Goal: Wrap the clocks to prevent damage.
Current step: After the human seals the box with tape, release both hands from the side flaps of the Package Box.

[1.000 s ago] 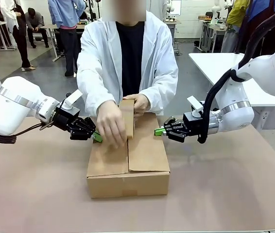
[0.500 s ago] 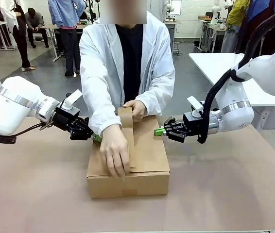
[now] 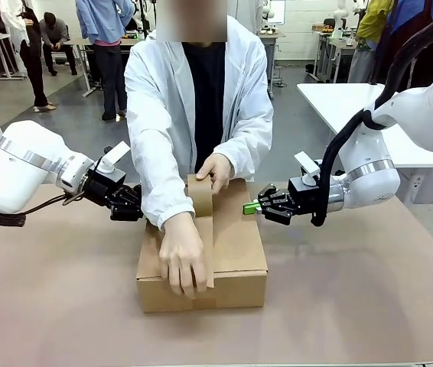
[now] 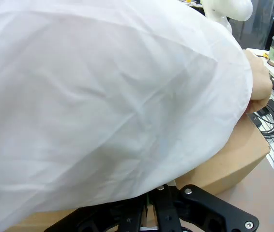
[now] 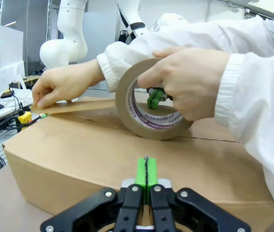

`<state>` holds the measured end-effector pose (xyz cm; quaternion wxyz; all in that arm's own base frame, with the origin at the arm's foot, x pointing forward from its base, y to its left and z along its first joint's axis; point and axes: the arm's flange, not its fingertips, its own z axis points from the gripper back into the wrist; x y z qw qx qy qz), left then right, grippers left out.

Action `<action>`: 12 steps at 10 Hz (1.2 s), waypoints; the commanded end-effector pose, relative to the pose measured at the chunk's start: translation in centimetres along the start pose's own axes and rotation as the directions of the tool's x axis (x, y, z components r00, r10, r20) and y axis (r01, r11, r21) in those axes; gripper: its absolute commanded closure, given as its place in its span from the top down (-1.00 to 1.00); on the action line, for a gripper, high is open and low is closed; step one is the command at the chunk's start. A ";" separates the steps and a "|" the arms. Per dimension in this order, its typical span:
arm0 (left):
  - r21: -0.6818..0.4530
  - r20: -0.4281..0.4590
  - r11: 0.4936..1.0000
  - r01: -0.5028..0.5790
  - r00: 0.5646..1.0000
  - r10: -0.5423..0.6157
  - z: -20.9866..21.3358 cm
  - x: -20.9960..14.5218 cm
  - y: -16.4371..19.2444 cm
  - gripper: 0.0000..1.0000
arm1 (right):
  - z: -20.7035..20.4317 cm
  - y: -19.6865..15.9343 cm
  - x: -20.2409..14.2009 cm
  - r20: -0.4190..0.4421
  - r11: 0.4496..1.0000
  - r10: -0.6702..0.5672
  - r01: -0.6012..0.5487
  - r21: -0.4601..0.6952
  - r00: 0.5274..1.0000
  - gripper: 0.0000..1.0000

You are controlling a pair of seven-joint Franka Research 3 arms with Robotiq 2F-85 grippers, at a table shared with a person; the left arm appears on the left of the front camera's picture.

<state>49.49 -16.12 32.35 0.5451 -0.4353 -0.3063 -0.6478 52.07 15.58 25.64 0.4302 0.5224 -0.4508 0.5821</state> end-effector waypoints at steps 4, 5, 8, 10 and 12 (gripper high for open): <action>-0.003 -0.002 1.000 0.001 1.000 -0.001 -0.3 -0.1 0.1 -0.99 | -0.1 0.0 -0.2 0.002 1.000 0.009 -0.009 -0.003 1.000 -0.98; -0.003 -0.002 1.000 0.001 1.000 -0.001 -0.3 -0.1 0.1 -0.99 | -0.1 0.0 -0.2 0.002 1.000 0.009 -0.009 -0.003 1.000 -0.98; -0.003 -0.002 1.000 0.001 1.000 -0.001 -0.3 -0.1 0.1 -0.99 | -0.1 0.0 -0.2 0.002 1.000 0.009 -0.009 -0.003 1.000 -0.98; -0.003 -0.002 1.000 0.001 1.000 -0.001 -0.3 -0.1 0.1 -0.99 | -0.1 0.0 -0.2 0.002 1.000 0.009 -0.009 -0.003 1.000 -0.98; -0.003 -0.002 1.000 0.001 1.000 -0.001 -0.3 -0.1 0.1 -0.99 | -0.1 0.0 -0.2 0.002 1.000 0.009 -0.009 -0.003 1.000 -0.98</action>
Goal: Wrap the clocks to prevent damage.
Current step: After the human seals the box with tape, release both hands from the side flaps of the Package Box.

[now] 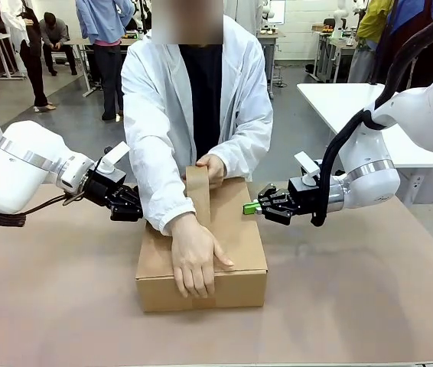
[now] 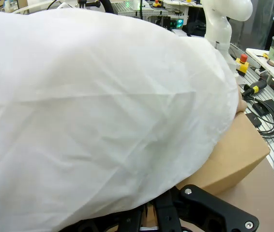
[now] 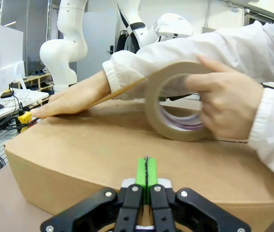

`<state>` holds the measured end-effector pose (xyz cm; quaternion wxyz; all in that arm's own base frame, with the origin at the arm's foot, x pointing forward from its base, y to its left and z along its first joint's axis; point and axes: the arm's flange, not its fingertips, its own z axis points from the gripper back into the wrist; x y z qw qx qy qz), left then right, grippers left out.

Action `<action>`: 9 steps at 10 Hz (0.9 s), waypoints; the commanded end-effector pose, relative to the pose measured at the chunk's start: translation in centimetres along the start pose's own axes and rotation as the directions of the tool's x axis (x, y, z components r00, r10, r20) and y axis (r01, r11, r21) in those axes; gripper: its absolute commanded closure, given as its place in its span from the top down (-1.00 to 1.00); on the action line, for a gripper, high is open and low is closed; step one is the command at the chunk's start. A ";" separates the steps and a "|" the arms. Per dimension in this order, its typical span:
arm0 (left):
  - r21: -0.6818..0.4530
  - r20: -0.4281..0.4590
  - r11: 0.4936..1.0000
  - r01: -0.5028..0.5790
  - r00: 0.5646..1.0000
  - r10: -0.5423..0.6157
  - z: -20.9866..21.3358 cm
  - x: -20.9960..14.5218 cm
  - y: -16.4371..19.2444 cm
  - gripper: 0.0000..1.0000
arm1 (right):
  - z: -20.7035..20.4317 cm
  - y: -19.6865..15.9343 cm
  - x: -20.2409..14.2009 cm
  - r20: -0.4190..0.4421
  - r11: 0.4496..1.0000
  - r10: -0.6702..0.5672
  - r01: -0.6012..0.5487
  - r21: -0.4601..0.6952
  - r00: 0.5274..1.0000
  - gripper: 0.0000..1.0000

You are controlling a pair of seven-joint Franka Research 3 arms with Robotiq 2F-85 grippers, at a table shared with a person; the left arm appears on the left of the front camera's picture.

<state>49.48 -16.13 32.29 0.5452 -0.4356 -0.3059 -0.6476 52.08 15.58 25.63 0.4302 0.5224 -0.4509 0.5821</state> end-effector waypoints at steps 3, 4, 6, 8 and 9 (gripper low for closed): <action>-0.002 -0.002 1.000 0.002 1.000 -0.002 -0.3 0.0 0.1 -0.99 | -0.1 0.0 -0.2 0.002 1.000 0.009 -0.009 -0.003 1.000 -0.98; -0.002 -0.002 1.000 0.002 1.000 -0.002 -0.3 0.0 0.1 -0.99 | -0.1 0.0 -0.2 0.002 1.000 0.009 -0.009 -0.003 1.000 -0.98; -0.002 -0.002 1.000 0.002 1.000 -0.002 -0.3 0.0 0.1 -0.99 | -0.1 0.0 -0.2 0.002 1.000 0.009 -0.009 -0.003 1.000 -0.98; -0.002 -0.002 1.000 0.002 1.000 -0.002 -0.3 0.0 0.1 -0.99 | -0.1 0.0 -0.2 0.002 1.000 0.009 -0.009 -0.003 1.000 -0.98; -0.002 -0.002 1.000 0.002 1.000 -0.002 -0.3 0.0 0.1 -0.99 | -0.1 0.0 -0.2 0.002 1.000 0.009 -0.009 -0.003 1.000 -0.98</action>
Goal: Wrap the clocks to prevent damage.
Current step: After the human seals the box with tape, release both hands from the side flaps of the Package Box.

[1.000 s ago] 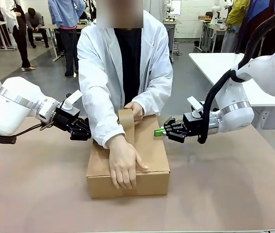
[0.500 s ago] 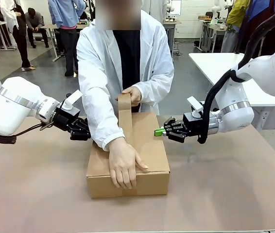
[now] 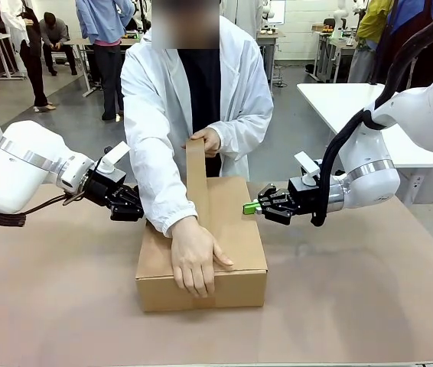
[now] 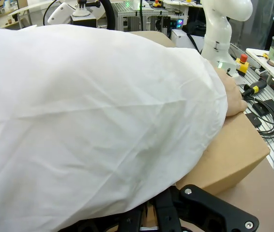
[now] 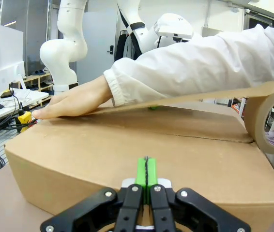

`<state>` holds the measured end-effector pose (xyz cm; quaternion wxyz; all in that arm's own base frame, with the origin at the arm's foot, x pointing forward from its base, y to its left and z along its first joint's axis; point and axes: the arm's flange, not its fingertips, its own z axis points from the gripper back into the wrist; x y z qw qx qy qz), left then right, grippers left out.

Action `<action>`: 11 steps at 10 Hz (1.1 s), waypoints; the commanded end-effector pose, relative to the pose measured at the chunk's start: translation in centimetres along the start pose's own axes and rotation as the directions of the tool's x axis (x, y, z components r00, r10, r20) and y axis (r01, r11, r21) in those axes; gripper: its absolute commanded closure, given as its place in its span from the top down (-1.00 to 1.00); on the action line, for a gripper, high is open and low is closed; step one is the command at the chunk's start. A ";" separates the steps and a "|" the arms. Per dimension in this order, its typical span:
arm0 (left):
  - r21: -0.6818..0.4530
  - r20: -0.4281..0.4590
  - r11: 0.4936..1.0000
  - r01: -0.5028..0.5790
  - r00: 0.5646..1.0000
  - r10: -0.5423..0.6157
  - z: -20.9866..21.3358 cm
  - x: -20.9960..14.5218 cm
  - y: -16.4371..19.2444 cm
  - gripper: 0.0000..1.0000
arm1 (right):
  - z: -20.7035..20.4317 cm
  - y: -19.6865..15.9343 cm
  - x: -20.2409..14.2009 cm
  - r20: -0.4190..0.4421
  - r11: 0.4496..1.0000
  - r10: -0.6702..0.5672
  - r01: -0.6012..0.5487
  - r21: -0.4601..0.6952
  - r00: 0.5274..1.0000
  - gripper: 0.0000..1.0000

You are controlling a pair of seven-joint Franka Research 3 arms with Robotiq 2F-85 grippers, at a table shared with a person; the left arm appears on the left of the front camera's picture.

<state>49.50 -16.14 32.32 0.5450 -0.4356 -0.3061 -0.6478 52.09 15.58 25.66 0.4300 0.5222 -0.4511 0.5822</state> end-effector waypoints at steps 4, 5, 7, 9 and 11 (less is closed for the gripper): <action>-0.002 -0.003 1.000 0.001 1.000 -0.001 -0.3 -0.1 0.1 -0.99 | -0.1 0.0 -0.2 0.002 1.000 0.009 -0.009 -0.003 1.000 -0.98; -0.002 -0.003 1.000 0.001 1.000 -0.001 -0.3 -0.1 0.1 -0.99 | -0.1 0.0 -0.2 0.002 1.000 0.009 -0.009 -0.003 1.000 -0.98; -0.002 -0.003 1.000 0.001 1.000 -0.001 -0.3 -0.1 0.1 -0.99 | -0.1 0.0 -0.2 0.002 1.000 0.009 -0.009 -0.003 1.000 -0.98; -0.002 -0.003 1.000 0.001 1.000 -0.001 -0.3 -0.1 0.1 -0.99 | -0.1 0.0 -0.2 0.002 1.000 0.009 -0.009 -0.003 1.000 -0.98; -0.002 -0.003 1.000 0.001 1.000 -0.001 -0.3 -0.1 0.1 -0.99 | -0.1 0.0 -0.2 0.002 1.000 0.009 -0.009 -0.003 1.000 -0.98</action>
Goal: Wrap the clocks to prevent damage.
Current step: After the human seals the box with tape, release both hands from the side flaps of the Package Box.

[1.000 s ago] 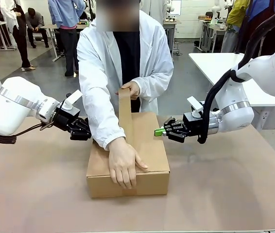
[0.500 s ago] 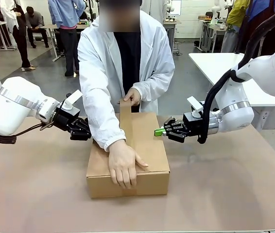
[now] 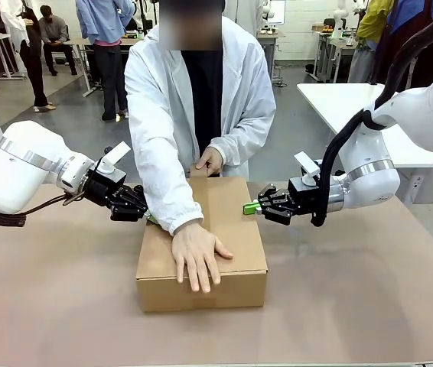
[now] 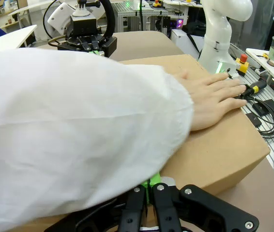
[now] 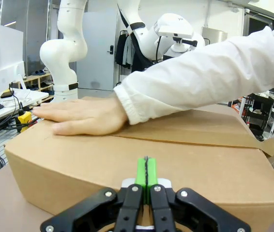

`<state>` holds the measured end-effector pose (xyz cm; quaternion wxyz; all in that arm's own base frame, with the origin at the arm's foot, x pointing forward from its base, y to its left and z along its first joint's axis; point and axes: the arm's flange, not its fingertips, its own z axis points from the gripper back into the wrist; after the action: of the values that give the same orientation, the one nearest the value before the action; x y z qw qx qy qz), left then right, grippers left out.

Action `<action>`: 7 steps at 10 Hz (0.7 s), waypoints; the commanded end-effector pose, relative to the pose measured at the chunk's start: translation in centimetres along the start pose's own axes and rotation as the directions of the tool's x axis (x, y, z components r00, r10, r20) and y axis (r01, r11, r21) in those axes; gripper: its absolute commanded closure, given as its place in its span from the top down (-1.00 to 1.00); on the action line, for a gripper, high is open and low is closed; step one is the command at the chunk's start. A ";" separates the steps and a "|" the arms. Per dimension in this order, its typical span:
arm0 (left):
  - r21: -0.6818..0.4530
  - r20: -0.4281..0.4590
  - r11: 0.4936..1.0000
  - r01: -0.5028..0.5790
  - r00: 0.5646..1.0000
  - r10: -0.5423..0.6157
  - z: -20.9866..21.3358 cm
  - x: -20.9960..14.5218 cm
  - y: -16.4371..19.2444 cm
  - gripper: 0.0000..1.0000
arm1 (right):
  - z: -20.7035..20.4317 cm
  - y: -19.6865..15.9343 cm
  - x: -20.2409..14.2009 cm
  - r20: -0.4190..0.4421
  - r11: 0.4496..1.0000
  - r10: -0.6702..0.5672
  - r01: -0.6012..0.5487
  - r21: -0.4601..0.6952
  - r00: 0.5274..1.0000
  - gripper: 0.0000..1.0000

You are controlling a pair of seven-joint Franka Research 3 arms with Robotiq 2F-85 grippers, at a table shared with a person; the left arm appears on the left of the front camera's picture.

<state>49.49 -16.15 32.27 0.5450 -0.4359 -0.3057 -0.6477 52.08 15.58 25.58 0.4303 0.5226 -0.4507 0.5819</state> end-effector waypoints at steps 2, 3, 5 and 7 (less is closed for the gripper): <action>-0.001 -0.002 1.000 0.002 1.000 -0.002 -0.3 0.0 0.1 -0.99 | -0.1 0.0 -0.1 0.002 1.000 0.010 -0.010 -0.003 1.000 -0.98; -0.001 -0.002 1.000 0.002 1.000 -0.002 -0.3 0.0 0.1 -0.99 | -0.1 0.0 -0.1 0.002 1.000 0.010 -0.010 -0.003 1.000 -0.98; -0.001 -0.002 1.000 0.002 1.000 -0.002 -0.3 0.0 0.1 -0.99 | -0.1 0.0 -0.1 0.002 1.000 0.010 -0.010 -0.003 1.000 -0.98; -0.001 -0.002 1.000 0.002 1.000 -0.002 -0.3 0.0 0.1 -0.99 | -0.1 0.0 -0.1 0.002 1.000 0.010 -0.010 -0.003 1.000 -0.98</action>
<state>49.49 -16.15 32.25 0.5451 -0.4360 -0.3055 -0.6476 52.09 15.59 25.58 0.4301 0.5227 -0.4508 0.5819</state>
